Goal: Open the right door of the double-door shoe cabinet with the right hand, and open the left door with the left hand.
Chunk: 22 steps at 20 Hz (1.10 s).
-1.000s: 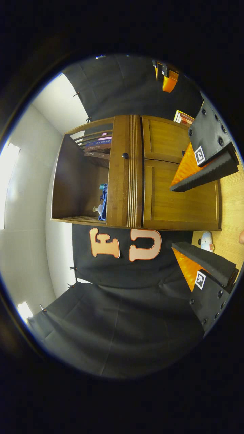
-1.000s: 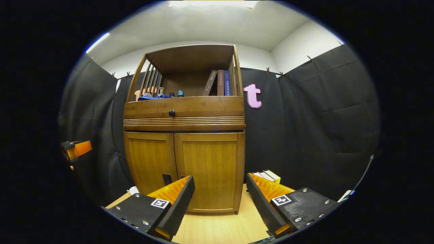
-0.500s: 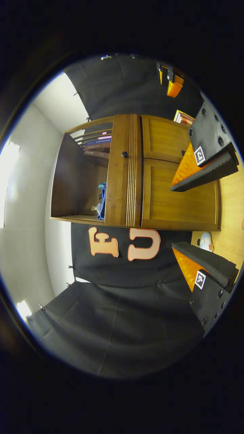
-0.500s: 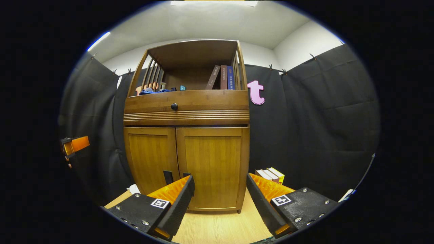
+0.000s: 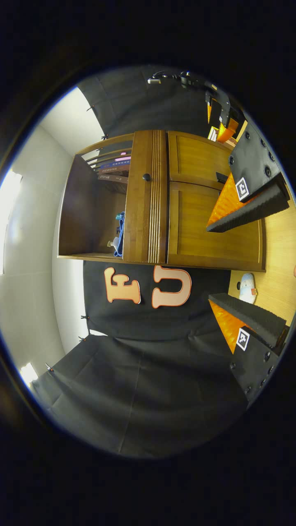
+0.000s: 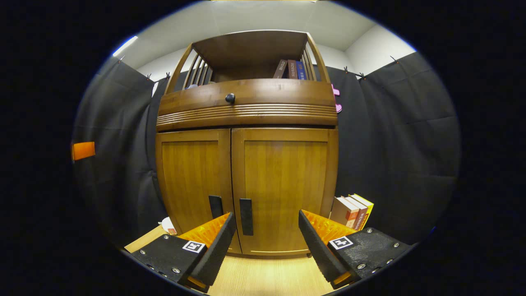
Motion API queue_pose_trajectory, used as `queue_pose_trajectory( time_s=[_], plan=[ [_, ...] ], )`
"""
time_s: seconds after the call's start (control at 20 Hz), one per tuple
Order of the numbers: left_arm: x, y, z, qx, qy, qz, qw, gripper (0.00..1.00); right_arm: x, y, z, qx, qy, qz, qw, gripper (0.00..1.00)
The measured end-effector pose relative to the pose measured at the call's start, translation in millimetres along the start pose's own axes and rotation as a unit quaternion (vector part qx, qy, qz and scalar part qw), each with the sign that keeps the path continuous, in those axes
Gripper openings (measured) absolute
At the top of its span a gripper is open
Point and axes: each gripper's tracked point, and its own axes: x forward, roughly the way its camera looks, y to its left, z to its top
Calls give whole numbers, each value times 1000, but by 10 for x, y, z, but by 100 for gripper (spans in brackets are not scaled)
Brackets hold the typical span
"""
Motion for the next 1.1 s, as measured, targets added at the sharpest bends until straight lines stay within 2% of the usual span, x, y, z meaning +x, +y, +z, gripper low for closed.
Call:
queue_pose_trajectory(
  time_s=[0.15,0.35,0.55,0.65,0.7,0.75,0.8,0.95,1.0,1.1],
  plan=[
    [-16,147,-27,3,2,15,1000,96,260,125,-146,-4,7,6,1000,94],
    [-58,346,-66,9,5,35,999,94,593,241,-400,10,27,15,999,94],
    [-49,541,-89,9,7,57,998,94,951,281,-581,8,43,5,999,94],
    [-51,622,-102,8,9,66,998,94,1086,359,-663,15,50,17,999,94],
    [-44,654,-120,9,11,71,997,94,1157,405,-720,21,53,22,998,100],
    [-36,667,-151,10,15,75,997,96,1239,429,-757,24,56,21,998,85],
    [-40,662,-171,11,19,77,997,96,1305,430,-788,27,58,20,998,88],
    [-6,727,-220,12,22,85,996,94,1503,441,-885,27,66,15,997,81],
    [8,774,-249,13,23,89,996,99,1562,430,-912,23,67,11,997,78],
    [11,865,-268,12,26,96,995,99,1647,416,-955,17,69,8,997,74]
  ],
)
